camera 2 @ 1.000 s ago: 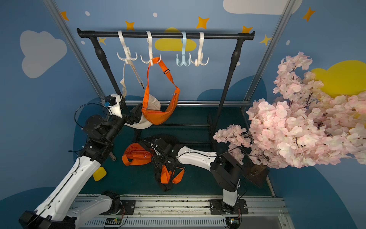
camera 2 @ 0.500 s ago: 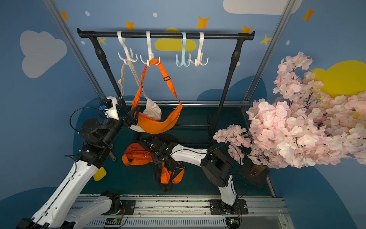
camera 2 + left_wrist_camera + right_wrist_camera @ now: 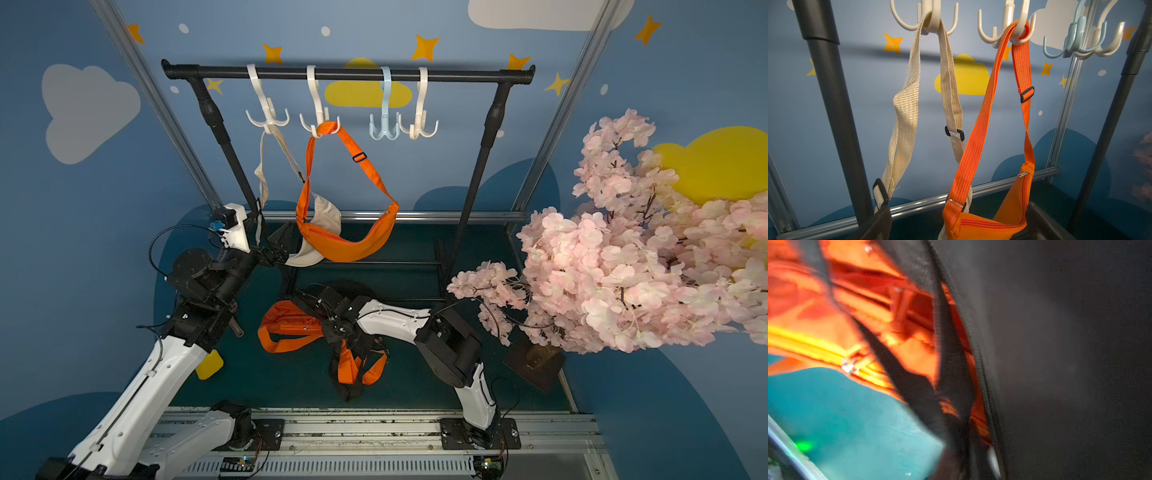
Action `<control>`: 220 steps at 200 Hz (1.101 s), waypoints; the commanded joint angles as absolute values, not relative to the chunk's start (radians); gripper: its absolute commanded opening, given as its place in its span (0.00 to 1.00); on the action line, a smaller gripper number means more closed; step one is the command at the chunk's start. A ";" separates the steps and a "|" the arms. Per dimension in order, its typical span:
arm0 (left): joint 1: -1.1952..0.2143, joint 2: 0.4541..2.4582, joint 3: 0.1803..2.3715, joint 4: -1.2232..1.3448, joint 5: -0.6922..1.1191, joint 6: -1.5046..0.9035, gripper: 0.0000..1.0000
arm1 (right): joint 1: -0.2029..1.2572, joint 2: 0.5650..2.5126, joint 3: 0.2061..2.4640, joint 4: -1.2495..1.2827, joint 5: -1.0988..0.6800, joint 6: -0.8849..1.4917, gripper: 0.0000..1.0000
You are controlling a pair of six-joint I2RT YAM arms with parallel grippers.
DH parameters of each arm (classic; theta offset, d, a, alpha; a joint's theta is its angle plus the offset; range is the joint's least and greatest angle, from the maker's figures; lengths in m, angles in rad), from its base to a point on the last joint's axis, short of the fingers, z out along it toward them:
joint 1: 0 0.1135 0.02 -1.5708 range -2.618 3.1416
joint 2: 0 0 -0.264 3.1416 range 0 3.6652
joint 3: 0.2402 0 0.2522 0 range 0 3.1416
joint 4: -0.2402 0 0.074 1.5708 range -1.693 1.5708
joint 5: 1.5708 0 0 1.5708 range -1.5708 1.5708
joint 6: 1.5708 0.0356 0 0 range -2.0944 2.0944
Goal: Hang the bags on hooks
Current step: Pick up the bag from the bag.
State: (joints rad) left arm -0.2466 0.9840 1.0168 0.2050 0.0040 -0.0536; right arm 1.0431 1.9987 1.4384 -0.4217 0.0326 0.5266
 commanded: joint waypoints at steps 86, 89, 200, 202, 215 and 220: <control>-0.183 1.024 0.900 0.270 0.137 -0.021 0.99 | 0.955 1.725 1.504 -0.402 0.043 0.265 0.00; -0.183 1.027 0.896 0.274 0.152 -0.016 0.99 | 0.952 1.718 1.503 -0.402 0.041 0.260 0.00; -0.197 1.069 0.905 0.030 0.618 0.378 0.93 | 0.842 1.601 1.510 -0.315 -0.082 0.063 0.00; -0.198 1.070 0.905 0.025 0.616 0.382 0.93 | 0.841 1.600 1.510 -0.314 -0.085 0.061 0.00; -0.216 1.072 0.902 -0.002 0.593 0.419 0.93 | 0.840 1.595 1.510 -0.310 -0.100 0.047 0.00; -0.223 1.075 0.899 -0.007 0.580 0.429 0.93 | 0.839 1.593 1.508 -0.309 -0.107 0.042 0.00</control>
State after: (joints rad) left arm -0.1997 1.0843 0.8822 0.0750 0.5491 0.3233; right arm 0.8448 1.6417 1.4914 -0.3458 -0.0574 0.0925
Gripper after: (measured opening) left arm 0.929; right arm 0.048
